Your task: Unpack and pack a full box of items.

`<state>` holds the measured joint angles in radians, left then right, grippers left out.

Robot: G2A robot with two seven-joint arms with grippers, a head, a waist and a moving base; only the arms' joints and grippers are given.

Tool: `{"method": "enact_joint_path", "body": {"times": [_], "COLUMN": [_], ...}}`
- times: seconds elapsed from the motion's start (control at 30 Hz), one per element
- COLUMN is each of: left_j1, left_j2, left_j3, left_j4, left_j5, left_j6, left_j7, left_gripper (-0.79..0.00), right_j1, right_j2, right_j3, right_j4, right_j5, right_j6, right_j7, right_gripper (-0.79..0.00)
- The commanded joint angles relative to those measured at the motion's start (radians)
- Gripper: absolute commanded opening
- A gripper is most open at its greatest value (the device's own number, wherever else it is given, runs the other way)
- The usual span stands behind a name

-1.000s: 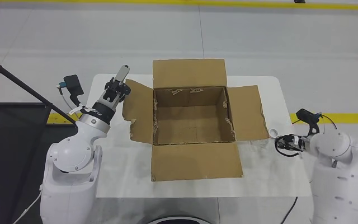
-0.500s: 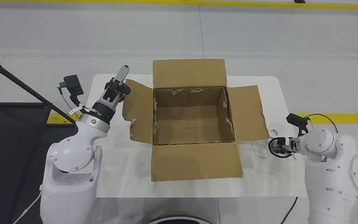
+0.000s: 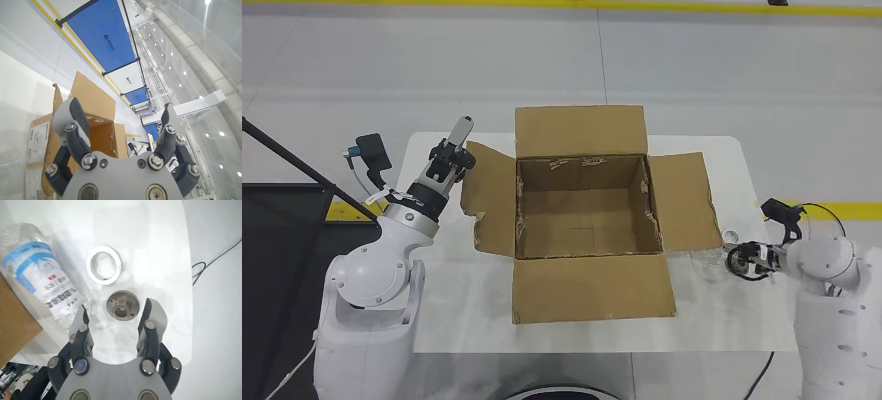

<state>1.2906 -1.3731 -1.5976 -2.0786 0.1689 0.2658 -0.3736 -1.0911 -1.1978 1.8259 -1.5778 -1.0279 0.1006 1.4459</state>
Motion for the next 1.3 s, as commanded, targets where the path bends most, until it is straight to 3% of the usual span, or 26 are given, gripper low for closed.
{"method": "enact_joint_path", "body": {"times": [0.0,0.17,0.37,0.47,0.87,1.27], "left_j1": [0.0,0.0,0.034,0.054,0.135,0.135], "left_j2": [0.0,0.0,0.003,0.005,0.009,0.009], "left_j3": [0.0,0.0,-0.006,-0.021,-0.087,-0.087], "left_j4": [0.0,0.0,-0.017,-0.024,-0.044,-0.044], "left_j5": [0.0,0.0,-0.006,-0.01,-0.052,-0.052], "left_j6": [0.0,0.0,-0.041,-0.061,-0.109,-0.109], "left_j7": [0.0,0.0,0.015,0.029,0.103,0.103], "left_gripper": [0.0,0.0,0.0,0.0,0.0,0.0], "right_j1": [-0.029,-0.098,-0.111,-0.084,0.09,0.088], "right_j2": [0.002,0.005,0.013,0.022,0.047,0.065], "right_j3": [0.035,0.099,0.105,0.09,-0.1,-0.184], "right_j4": [-0.079,-0.245,-0.324,-0.299,-0.039,-0.016], "right_j5": [0.073,0.275,0.468,0.532,0.573,0.6], "right_j6": [-0.022,-0.093,-0.192,-0.255,-0.338,-0.393], "right_j7": [-0.018,-0.059,-0.072,-0.05,-0.025,-0.067], "right_gripper": [0.0,0.0,0.0,0.0,0.0,0.0]}}
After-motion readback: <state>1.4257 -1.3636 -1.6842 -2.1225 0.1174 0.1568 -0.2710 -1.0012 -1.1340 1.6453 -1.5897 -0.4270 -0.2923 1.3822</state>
